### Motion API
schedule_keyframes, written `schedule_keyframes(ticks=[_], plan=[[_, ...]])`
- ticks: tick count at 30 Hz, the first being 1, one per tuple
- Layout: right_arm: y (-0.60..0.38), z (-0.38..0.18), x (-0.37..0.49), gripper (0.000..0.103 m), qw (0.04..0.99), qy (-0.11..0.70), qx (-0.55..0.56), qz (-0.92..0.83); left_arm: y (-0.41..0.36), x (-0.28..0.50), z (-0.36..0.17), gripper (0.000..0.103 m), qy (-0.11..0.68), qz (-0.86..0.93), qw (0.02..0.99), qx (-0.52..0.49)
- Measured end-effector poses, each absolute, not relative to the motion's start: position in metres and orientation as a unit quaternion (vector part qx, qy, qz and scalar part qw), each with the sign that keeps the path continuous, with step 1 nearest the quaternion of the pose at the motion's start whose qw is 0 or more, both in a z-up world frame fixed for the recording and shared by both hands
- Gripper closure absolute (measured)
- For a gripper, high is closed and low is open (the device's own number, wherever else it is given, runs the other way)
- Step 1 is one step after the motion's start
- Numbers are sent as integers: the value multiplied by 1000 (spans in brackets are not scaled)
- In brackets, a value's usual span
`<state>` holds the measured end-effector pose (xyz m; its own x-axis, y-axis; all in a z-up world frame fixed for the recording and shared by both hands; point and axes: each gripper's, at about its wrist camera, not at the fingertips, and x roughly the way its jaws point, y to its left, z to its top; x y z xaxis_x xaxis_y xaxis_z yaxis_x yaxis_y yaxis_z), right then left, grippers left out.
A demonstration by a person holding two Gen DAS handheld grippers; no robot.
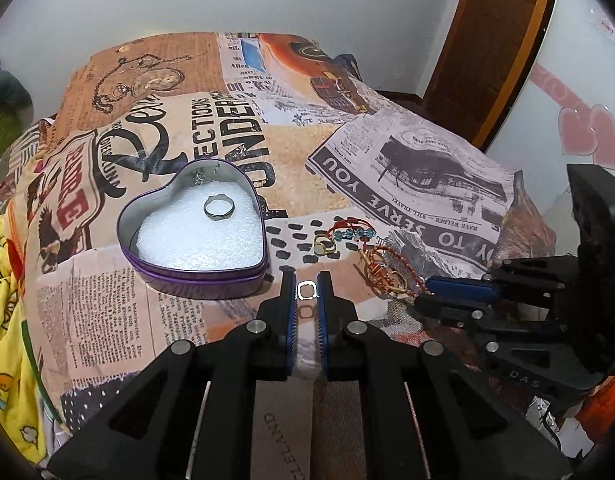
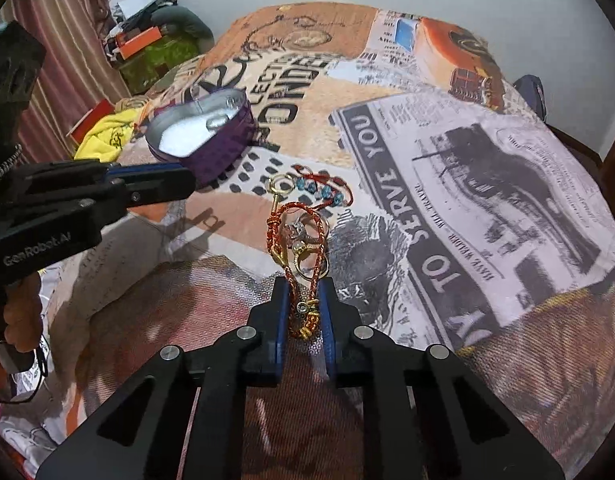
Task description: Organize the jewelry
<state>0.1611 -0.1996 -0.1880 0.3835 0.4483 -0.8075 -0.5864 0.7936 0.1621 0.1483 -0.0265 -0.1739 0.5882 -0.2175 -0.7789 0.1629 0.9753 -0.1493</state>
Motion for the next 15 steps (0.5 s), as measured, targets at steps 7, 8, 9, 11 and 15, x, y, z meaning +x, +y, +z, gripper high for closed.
schedule_keyframes(ticks=[7, 8, 9, 11, 15], plan=[[-198, -164, 159, 89, 844, 431, -64, 313, -19, 139, -161, 95, 426, -101, 898, -36], [-197, -161, 159, 89, 846, 427, -62, 313, -17, 139, -159, 95, 424, -99, 900, -37], [-196, -157, 159, 89, 848, 423, -59, 313, -15, 138, -156, 95, 420, -97, 901, -38], [-192, -150, 161, 89, 852, 415, -51, 315, -10, 136, -151, 95, 414, -92, 905, -39], [-186, -140, 165, 89, 858, 401, -38, 320, 0, 132, -141, 95, 401, -81, 911, -42]])
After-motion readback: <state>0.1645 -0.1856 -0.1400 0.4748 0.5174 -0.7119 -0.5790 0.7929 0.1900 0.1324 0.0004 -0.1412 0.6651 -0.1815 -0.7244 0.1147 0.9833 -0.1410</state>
